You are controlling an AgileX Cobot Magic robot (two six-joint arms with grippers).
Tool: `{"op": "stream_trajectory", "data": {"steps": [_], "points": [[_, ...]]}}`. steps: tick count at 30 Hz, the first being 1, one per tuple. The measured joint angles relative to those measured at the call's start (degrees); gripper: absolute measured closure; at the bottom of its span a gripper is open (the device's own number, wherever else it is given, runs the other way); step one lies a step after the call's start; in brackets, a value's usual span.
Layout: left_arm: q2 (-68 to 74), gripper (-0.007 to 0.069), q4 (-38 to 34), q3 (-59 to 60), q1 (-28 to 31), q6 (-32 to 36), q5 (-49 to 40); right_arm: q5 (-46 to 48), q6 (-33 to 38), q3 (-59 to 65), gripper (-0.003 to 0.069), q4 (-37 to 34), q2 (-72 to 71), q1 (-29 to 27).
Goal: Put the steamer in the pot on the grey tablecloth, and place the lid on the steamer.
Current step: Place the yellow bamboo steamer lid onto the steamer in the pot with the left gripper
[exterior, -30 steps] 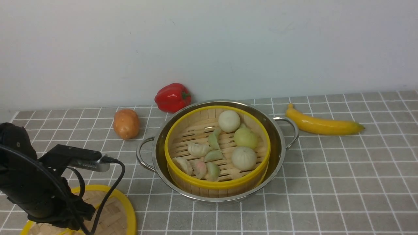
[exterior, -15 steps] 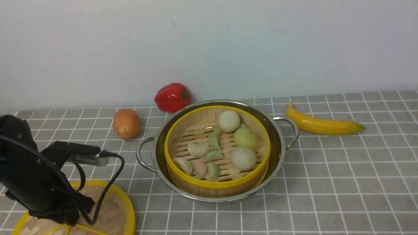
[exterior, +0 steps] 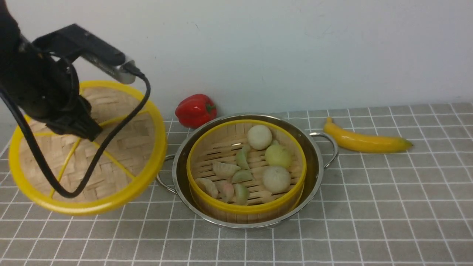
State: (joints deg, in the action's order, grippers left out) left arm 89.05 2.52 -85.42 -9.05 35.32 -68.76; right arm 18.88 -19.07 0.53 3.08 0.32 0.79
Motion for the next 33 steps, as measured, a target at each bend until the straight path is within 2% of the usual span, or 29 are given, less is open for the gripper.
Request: {"op": "stream_trajectory", "data": {"steps": [3, 5, 8, 12, 18, 23, 28, 30, 33], "points": [[3.71, 0.0501, -1.21, -3.11, -6.93, 7.03, 2.55, 0.00, 0.00, 0.00, 0.0419, 0.00, 0.00, 0.00], [5.19, 0.0501, -1.56, -3.91, -9.26, 9.25, 4.04, 0.00, 0.00, 0.00, 0.0419, 0.00, 0.00, 0.00], [10.61, 0.0501, -1.50, -6.72, -16.39, 13.59, 6.63, 0.00, 0.00, 0.00, 0.0419, 0.00, 0.00, 0.00], [16.89, 0.0501, 0.83, -9.95, -20.98, 14.35, 7.26, 0.00, -0.19, 0.00, 0.0419, 0.00, 0.00, 0.00], [22.85, 0.0501, 1.89, -14.43, -21.21, 13.33, 8.89, 0.00, -0.25, 0.00, 0.0419, 0.00, 0.00, 0.00], [25.50, 0.0501, -1.18, -18.64, -21.21, 16.37, 8.47, 0.00, -0.25, 0.00, 0.0419, 0.00, 0.00, 0.00], [26.70, 0.0501, -1.86, -20.98, -21.21, 17.50, 3.32, 0.00, -0.25, 0.00, 0.0419, 0.00, 0.00, 0.00], [26.70, 0.0501, -0.50, -23.25, -21.21, 16.16, -0.18, 0.00, -0.25, 0.00, 0.0419, 0.00, 0.00, 0.00], [26.70, 0.0501, 0.15, -25.93, -21.21, 14.78, -0.57, 0.00, -0.25, 0.00, 0.0419, 0.00, 0.00, 0.00]]}}
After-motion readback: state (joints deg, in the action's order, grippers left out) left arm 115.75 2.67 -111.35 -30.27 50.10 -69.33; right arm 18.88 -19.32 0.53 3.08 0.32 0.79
